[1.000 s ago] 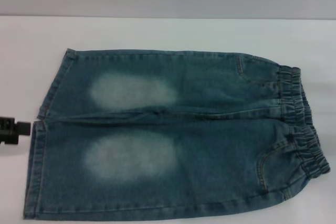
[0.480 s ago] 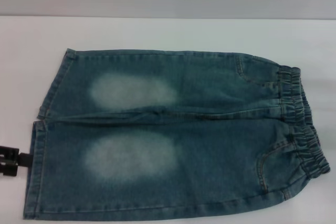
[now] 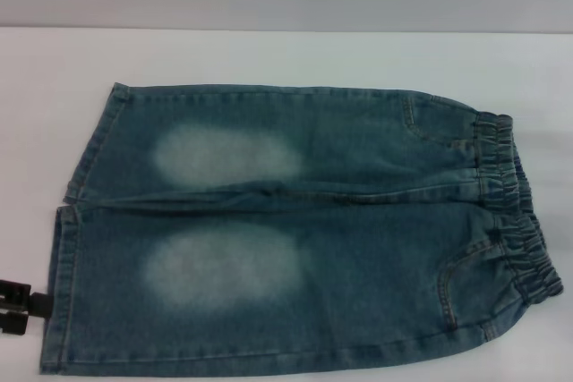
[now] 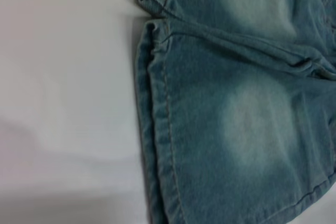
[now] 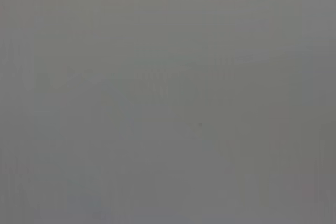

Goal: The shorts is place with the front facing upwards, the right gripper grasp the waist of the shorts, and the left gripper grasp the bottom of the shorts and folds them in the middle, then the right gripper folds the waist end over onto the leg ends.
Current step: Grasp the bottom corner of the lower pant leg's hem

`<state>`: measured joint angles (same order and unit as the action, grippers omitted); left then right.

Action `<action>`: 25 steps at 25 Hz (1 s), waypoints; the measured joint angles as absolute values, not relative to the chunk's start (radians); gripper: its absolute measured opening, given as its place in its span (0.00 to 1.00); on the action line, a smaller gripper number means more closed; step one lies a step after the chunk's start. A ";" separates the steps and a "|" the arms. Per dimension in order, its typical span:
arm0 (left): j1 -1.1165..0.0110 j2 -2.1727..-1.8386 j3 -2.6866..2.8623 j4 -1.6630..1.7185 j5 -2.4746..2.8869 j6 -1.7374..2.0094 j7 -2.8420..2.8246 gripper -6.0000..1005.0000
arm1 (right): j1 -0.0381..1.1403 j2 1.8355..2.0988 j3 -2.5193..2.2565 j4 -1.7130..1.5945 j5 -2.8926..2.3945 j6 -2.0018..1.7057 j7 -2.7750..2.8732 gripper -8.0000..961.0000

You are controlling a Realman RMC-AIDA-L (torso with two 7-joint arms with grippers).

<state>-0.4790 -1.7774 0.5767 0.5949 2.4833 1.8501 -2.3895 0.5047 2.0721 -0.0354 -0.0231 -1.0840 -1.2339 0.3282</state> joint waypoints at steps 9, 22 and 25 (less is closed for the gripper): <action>-0.470 -1.788 0.579 0.574 2.513 1.854 -2.381 0.69 | 0.512 2.072 -0.037 -0.023 -1.086 -1.238 0.328 0.75; -0.476 -1.809 0.590 0.557 2.547 1.843 -2.376 0.68 | 0.522 2.072 -0.037 -0.024 -1.084 -1.234 0.328 0.75; -0.475 -1.809 0.590 0.557 2.547 1.840 -2.376 0.68 | 0.522 2.072 -0.037 -0.025 -1.084 -1.235 0.328 0.75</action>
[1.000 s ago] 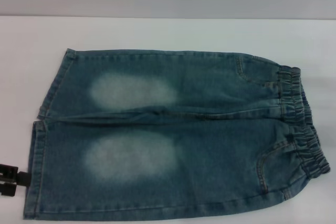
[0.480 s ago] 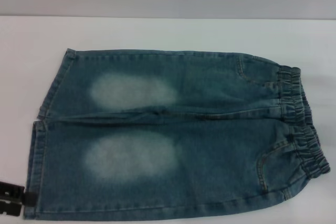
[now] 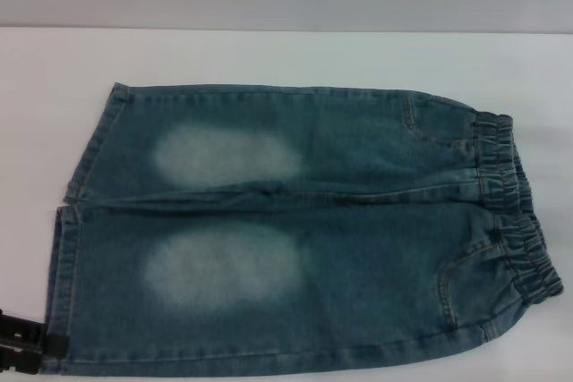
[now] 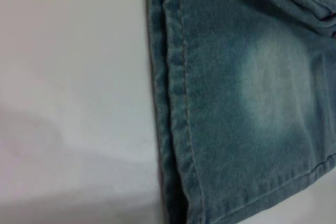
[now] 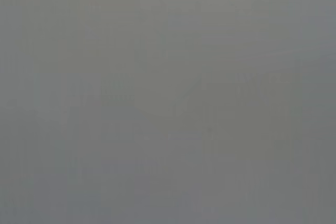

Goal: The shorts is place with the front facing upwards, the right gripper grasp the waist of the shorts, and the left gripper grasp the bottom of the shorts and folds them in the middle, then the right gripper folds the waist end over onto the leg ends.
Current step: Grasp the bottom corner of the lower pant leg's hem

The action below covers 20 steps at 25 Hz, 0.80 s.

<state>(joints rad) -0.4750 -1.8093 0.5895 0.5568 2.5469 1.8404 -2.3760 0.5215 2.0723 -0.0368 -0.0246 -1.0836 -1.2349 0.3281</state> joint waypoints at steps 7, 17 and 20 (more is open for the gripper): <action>-0.470 -1.802 0.589 0.559 2.547 1.831 -2.383 0.68 | 0.520 2.072 -0.037 -0.025 -1.085 -1.241 0.328 0.75; -0.471 -1.801 0.604 0.558 2.548 1.817 -2.388 0.67 | 0.514 2.072 -0.037 -0.025 -1.088 -1.243 0.332 0.75; -0.473 -1.803 0.605 0.558 2.548 1.810 -2.388 0.67 | 0.514 2.072 -0.037 -0.025 -1.088 -1.244 0.333 0.75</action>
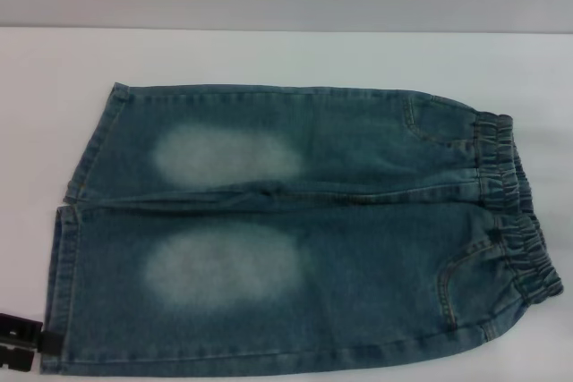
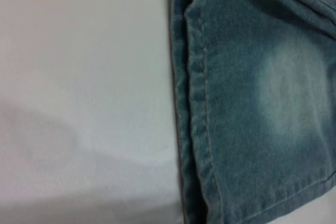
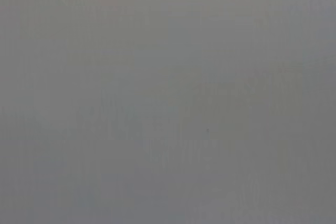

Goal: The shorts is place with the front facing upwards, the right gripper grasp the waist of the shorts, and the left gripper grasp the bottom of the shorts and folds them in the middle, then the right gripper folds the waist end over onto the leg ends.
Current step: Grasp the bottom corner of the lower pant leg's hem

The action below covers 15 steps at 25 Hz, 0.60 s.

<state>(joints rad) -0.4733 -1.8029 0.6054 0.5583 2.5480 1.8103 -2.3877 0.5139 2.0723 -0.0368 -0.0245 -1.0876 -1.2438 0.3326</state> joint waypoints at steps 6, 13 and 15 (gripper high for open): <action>-0.476 -1.807 0.617 0.558 2.548 1.799 -2.388 0.67 | 0.513 2.072 -0.037 -0.025 -1.088 -1.244 0.333 0.75; -0.479 -1.812 0.627 0.557 2.548 1.793 -2.389 0.67 | 0.508 2.072 -0.038 -0.024 -1.088 -1.244 0.333 0.75; -0.482 -1.816 0.627 0.557 2.548 1.793 -2.389 0.67 | 0.507 2.072 -0.038 -0.024 -1.088 -1.244 0.333 0.75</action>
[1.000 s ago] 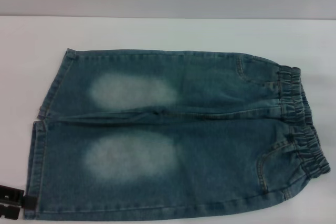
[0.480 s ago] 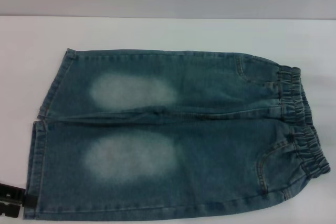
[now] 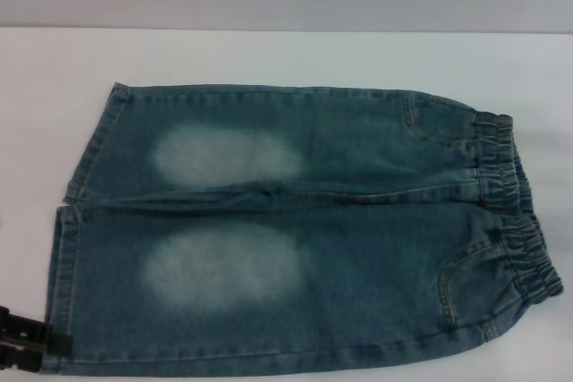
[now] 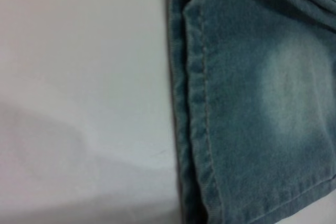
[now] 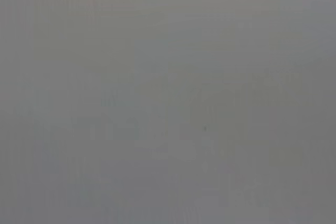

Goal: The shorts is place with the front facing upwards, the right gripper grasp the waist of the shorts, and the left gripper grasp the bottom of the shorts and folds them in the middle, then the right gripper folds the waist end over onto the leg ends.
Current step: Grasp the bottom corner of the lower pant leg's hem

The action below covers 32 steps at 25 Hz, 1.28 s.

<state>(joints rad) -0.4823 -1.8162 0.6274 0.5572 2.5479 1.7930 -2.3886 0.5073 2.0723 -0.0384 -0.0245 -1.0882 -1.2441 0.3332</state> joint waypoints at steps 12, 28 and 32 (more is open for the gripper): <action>-0.524 -1.847 0.624 0.557 2.540 1.818 -2.378 0.66 | 0.497 2.072 -0.038 -0.024 -1.089 -1.244 0.337 0.75; -0.537 -1.850 0.622 0.562 2.540 1.810 -2.373 0.66 | 0.486 2.072 -0.034 -0.024 -1.085 -1.246 0.340 0.75; -0.536 -1.852 0.624 0.575 2.544 1.804 -2.372 0.55 | 0.486 2.072 -0.034 -0.024 -1.083 -1.246 0.340 0.75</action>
<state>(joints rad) -0.5362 -1.8518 0.6240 0.5749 2.5441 1.8045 -2.3717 0.4859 2.0722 -0.0337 -0.0244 -1.0832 -1.2462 0.3405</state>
